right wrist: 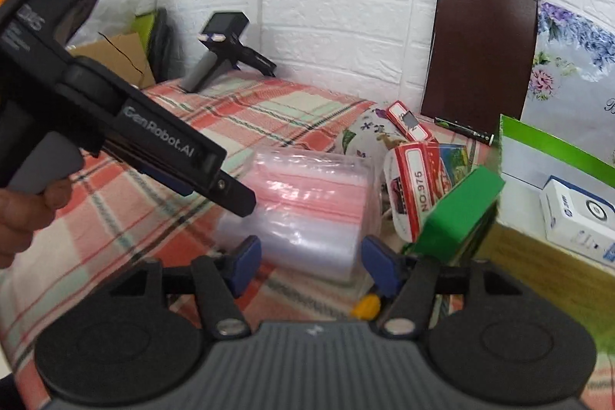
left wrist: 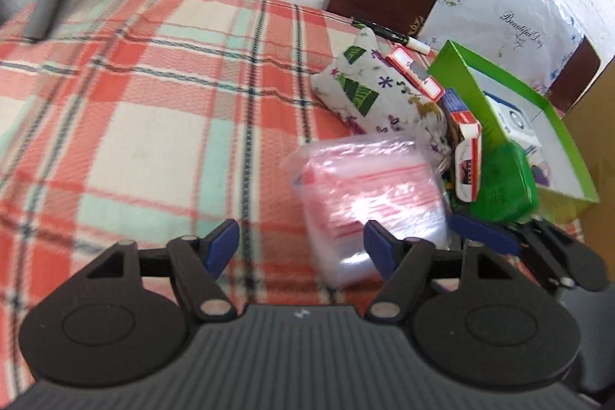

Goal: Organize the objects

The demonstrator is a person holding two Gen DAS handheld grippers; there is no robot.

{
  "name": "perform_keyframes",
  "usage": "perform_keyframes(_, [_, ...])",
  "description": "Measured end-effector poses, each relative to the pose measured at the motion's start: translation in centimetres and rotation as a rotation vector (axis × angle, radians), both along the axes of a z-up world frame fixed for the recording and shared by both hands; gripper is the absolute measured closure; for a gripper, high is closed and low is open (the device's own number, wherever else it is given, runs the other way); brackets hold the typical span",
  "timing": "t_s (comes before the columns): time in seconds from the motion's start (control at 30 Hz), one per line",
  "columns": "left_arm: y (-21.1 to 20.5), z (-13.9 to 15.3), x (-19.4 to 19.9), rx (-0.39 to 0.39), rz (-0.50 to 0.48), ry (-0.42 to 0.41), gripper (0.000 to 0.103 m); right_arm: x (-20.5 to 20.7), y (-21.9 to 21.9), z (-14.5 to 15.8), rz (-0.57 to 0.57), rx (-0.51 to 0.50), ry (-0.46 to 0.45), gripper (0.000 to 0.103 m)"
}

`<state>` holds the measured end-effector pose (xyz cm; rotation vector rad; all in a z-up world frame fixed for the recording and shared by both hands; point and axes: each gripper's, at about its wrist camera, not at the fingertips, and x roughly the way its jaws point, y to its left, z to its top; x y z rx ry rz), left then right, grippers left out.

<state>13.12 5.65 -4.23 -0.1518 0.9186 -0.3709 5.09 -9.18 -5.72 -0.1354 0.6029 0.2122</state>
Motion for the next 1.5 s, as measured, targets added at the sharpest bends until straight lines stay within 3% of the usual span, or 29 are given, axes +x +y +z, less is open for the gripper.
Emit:
perform_keyframes(0.03, [-0.2,-0.2,0.4,-0.013,-0.005,0.006,0.024,1.0,-0.1,-0.3,0.002,0.008,0.027,0.031])
perform_keyframes(0.13, [-0.7,-0.9,1.3,-0.036,-0.028,0.013,0.024,3.0,-0.3,-1.0,0.025,0.064,0.087,0.028])
perform_keyframes(0.23, [-0.7,-1.1,1.8,-0.055,-0.041,0.000,0.027,3.5,0.3,-1.4,0.041,0.065,0.087,0.025])
perform_keyframes(0.27, [-0.6,-1.0,1.9,-0.063,-0.048,0.002,0.040,3.6,0.6,-1.5,0.049,0.062,0.084,0.029])
perform_keyframes(0.47, [1.0,-0.4,0.1,-0.043,-0.026,0.028,0.046,2.6,1.8,-0.7,0.063,0.062,0.061,0.049])
perform_keyframes(0.7, [2.4,-0.1,-5.9,-0.002,-0.012,0.062,0.046,-2.4,3.9,-0.7,0.213,0.009,0.061,0.052])
perform_keyframes(0.87, [0.8,0.0,-9.3,0.032,-0.047,0.077,0.046,-6.3,3.5,-0.7,0.262,-0.017,0.066,0.052])
perform_keyframes(1.07, [-5.1,0.0,-10.8,0.084,-0.192,0.065,0.046,-10.1,-0.4,-0.6,0.166,-0.015,0.070,0.053])
perform_keyframes(1.4, [-19.2,0.1,-11.5,0.135,-0.511,0.006,0.045,-15.1,-11.5,-0.9,-0.173,0.060,0.054,0.052])
perform_keyframes(1.5, [-21.9,0.1,-11.5,0.145,-0.559,0.001,0.038,-15.6,-14.1,-1.1,-0.229,0.091,0.046,0.050])
